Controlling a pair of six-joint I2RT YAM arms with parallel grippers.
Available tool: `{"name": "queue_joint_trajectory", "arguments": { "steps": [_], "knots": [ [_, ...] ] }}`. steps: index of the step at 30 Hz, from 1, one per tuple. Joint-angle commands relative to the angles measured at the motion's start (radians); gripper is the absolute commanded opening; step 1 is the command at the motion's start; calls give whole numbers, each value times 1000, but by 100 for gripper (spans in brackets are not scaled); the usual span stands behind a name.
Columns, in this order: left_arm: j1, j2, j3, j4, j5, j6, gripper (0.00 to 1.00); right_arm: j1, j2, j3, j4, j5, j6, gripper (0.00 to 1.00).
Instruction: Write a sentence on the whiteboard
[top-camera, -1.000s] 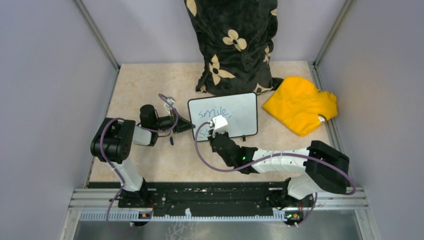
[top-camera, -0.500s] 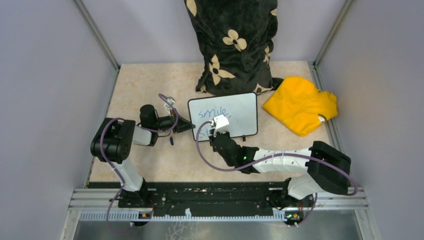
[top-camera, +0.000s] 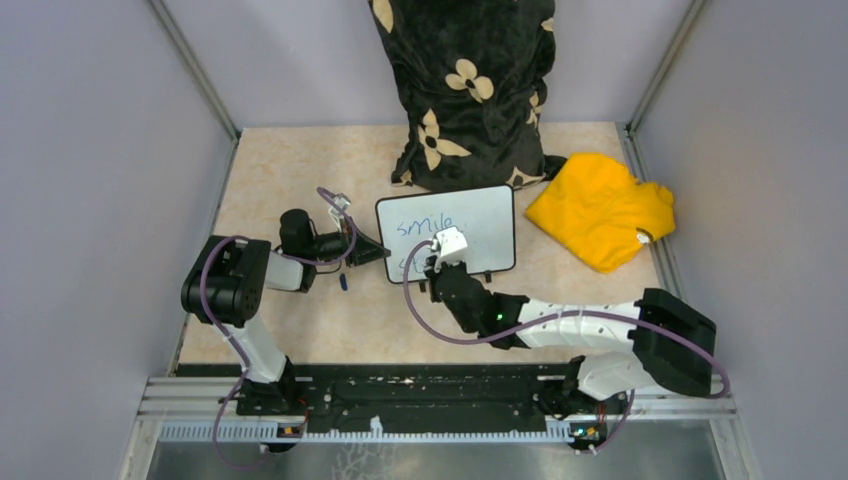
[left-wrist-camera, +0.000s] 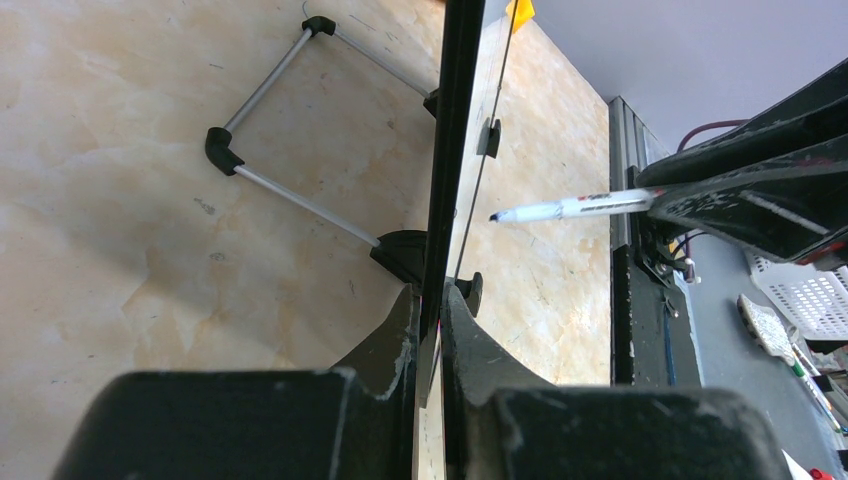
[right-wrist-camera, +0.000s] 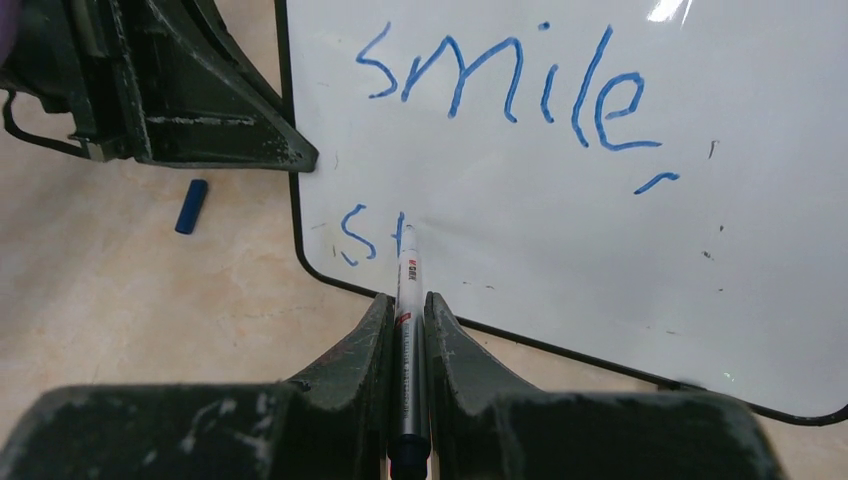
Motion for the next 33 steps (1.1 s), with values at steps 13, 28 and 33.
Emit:
{"name": "queue_joint_trajectory", "arguments": {
  "steps": [13, 28, 33],
  "knots": [
    [-16, 21, 11, -46, -4, 13, 0, -11, -63, -39, 22, 32, 21, 0],
    [-16, 23, 12, -47, -3, 13, 0, -22, -31, -19, 31, 55, 23, 0],
    [-16, 22, 12, -48, -3, 13, 0, -25, -18, -10, 30, 49, 23, 0]
  ]
}}
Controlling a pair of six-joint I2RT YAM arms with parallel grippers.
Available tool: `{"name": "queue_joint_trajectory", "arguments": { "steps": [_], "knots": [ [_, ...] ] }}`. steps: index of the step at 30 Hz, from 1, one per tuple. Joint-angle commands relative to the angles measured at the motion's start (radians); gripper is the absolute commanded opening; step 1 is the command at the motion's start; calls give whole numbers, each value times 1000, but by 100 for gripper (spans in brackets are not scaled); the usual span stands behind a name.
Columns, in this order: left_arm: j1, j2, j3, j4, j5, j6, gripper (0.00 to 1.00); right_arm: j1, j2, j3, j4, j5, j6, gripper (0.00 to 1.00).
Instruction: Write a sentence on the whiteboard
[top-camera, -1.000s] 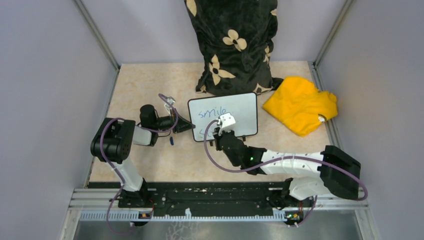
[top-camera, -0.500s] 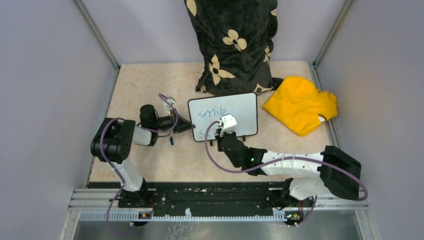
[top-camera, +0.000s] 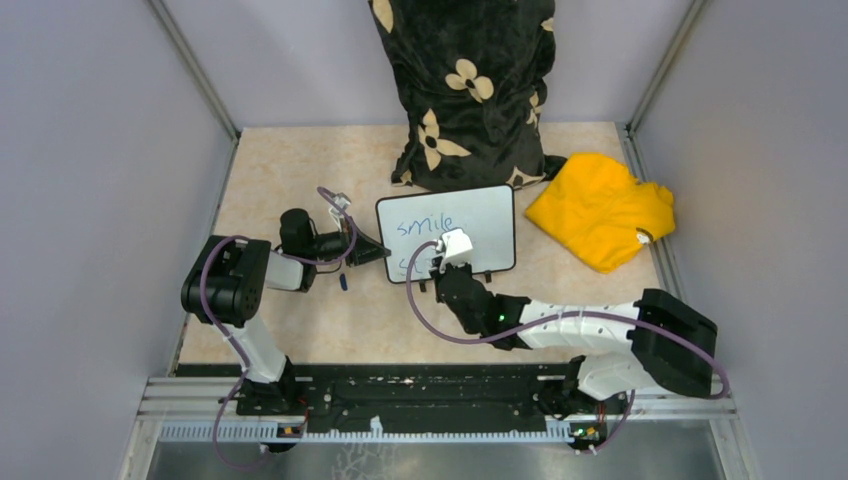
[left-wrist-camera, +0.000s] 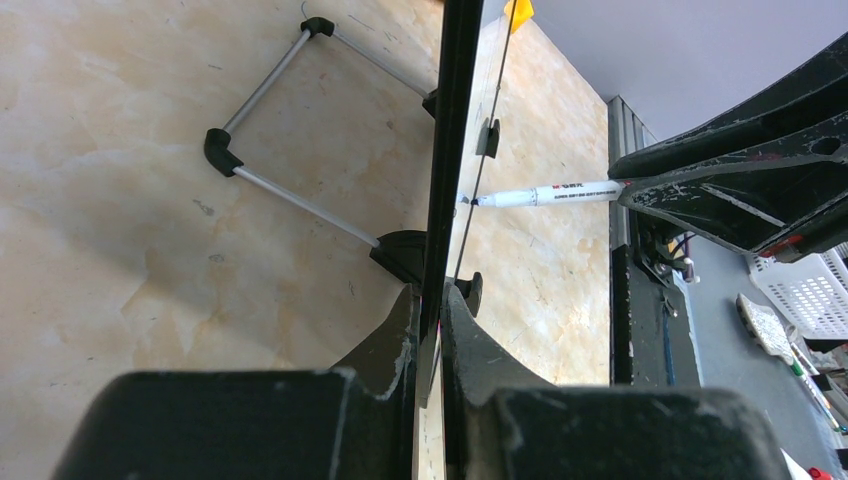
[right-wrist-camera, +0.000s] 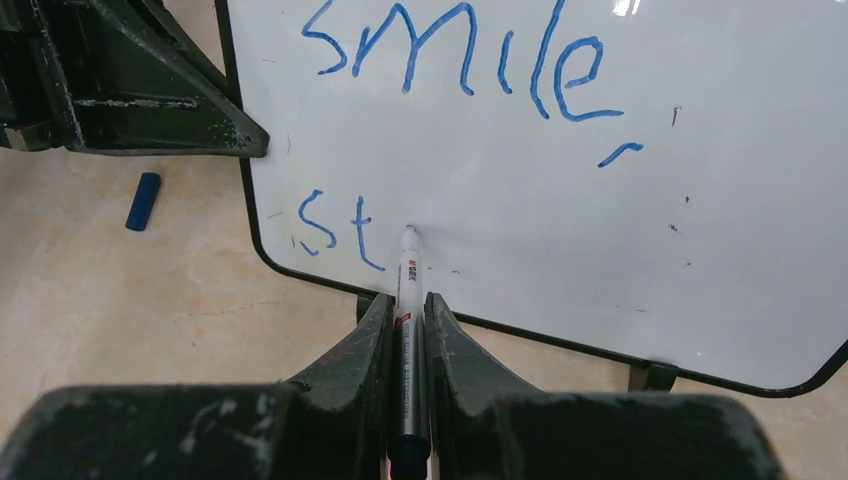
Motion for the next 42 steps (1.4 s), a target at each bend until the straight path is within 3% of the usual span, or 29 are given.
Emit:
{"name": "queue_joint_trajectory", "arguments": {
  "steps": [1, 23, 42],
  "knots": [
    [-16, 22, 9, -43, -4, 13, 0, -14, 10, 31, 34, 12, 10, 0],
    [-16, 22, 10, -48, -5, 14, 0, -16, 44, 33, 8, -39, 24, 0],
    [-16, 23, 11, -53, -3, 15, 0, -17, -7, -1, -37, 4, 28, 0]
  ]
}}
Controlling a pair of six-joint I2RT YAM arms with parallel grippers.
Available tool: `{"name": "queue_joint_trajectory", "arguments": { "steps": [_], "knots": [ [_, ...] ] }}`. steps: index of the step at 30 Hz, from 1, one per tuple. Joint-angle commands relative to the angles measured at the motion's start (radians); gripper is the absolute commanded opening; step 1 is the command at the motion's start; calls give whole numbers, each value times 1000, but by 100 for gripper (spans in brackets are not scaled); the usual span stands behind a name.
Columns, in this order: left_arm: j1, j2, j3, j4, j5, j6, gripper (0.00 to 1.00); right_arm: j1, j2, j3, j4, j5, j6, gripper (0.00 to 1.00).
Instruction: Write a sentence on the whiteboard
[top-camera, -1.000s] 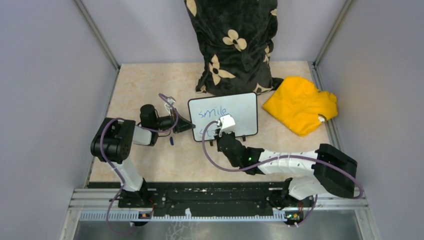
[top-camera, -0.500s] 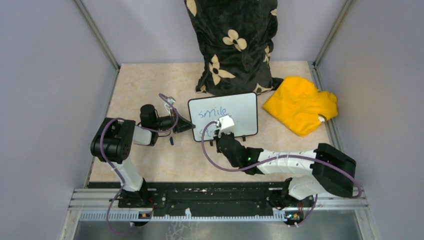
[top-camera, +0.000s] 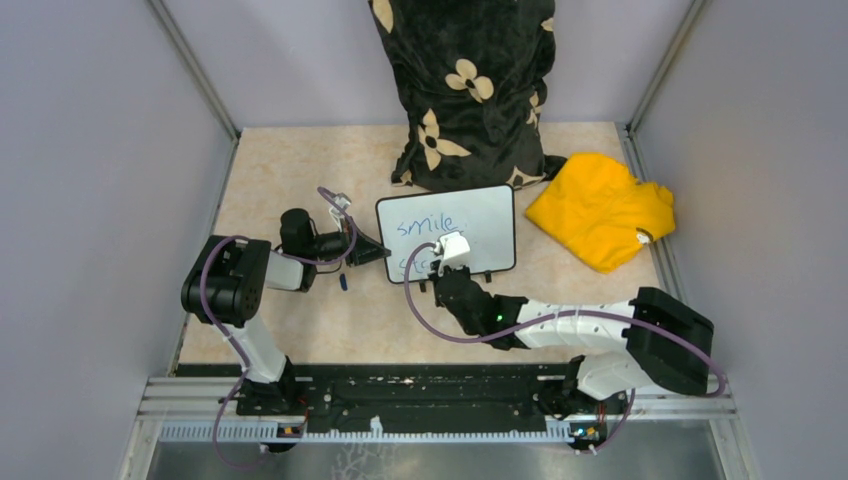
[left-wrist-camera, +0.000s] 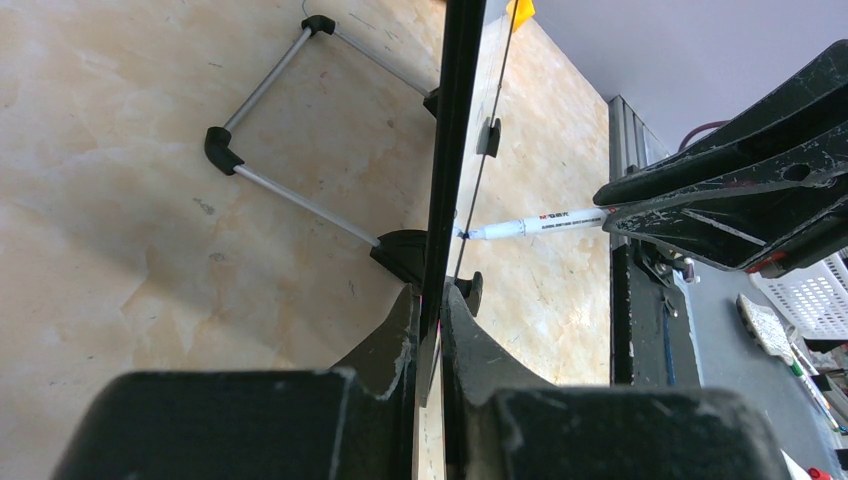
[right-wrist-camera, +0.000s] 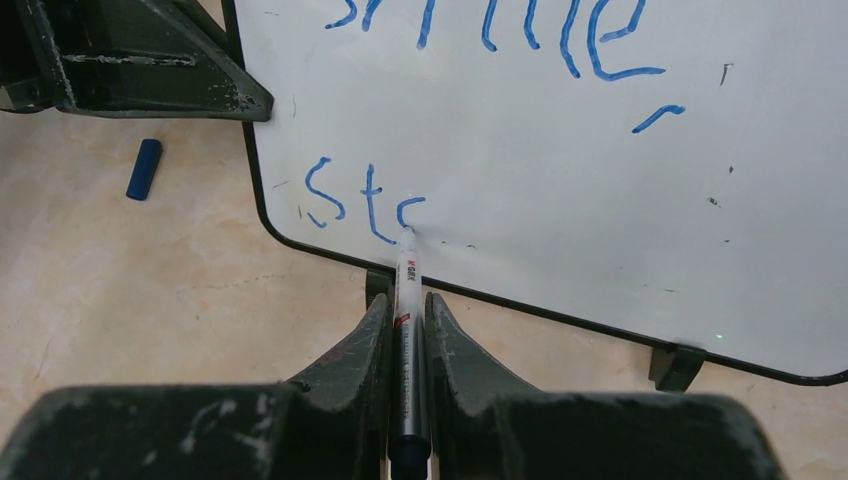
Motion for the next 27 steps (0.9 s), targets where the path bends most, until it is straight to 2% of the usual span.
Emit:
{"name": "queue_joint_trajectory", "arguments": {
  "steps": [1, 27],
  "knots": [
    [-15, 21, 9, -46, -3, 13, 0, -15, -36, 1, -7, 50, -14, 0],
    [-18, 22, 11, -47, -1, 14, 0, -41, -30, 50, 21, 50, -68, 0]
  ]
}}
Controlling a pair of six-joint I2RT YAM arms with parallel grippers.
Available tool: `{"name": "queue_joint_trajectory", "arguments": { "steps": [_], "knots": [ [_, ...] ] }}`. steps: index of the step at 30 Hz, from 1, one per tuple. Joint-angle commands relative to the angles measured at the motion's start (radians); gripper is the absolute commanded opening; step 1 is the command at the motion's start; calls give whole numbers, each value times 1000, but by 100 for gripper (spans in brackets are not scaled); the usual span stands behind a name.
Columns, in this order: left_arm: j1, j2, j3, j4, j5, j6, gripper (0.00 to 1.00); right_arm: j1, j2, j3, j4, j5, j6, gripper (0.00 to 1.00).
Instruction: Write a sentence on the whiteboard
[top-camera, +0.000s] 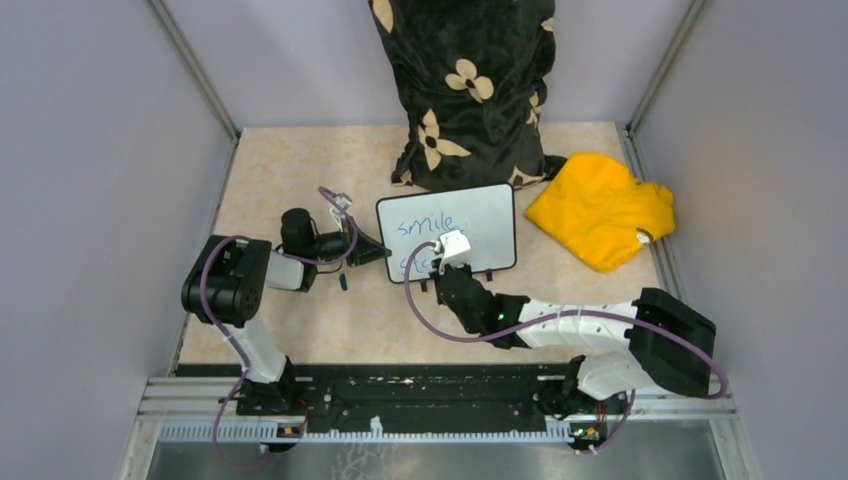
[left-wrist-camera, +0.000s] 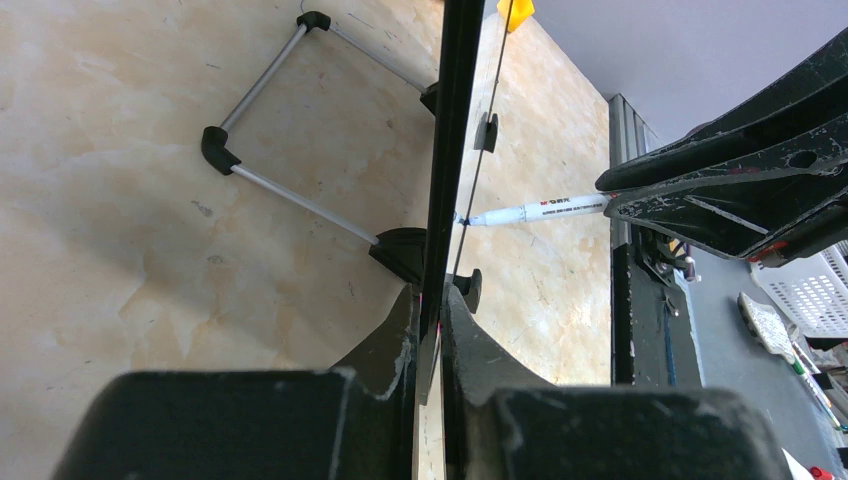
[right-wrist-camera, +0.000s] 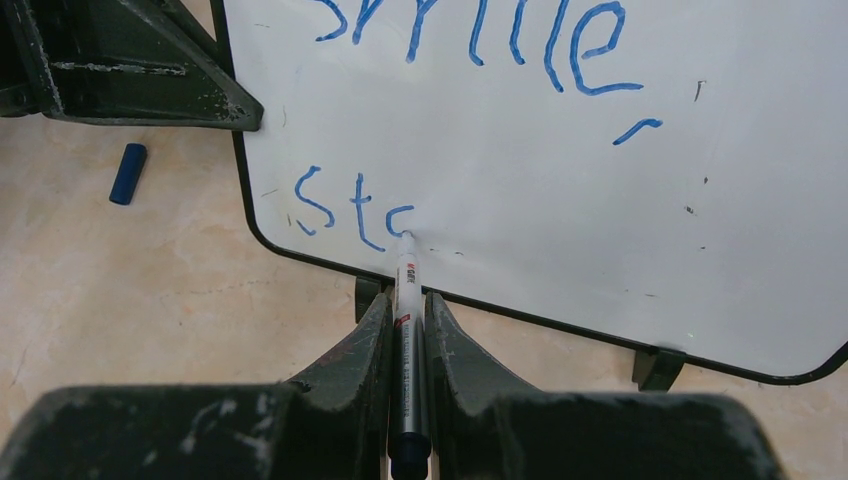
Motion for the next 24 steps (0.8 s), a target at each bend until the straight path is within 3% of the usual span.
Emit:
{"name": "queue_joint_trajectory", "arguments": {
  "steps": [1, 24],
  "knots": [
    [-13, 22, 8, -42, -1, 10, 0, -31, -16, 49, 30, 37, -28, 0],
    [-14, 23, 9, -43, -1, 10, 0, -39, -22, 64, 48, 31, -46, 0]
  ]
}}
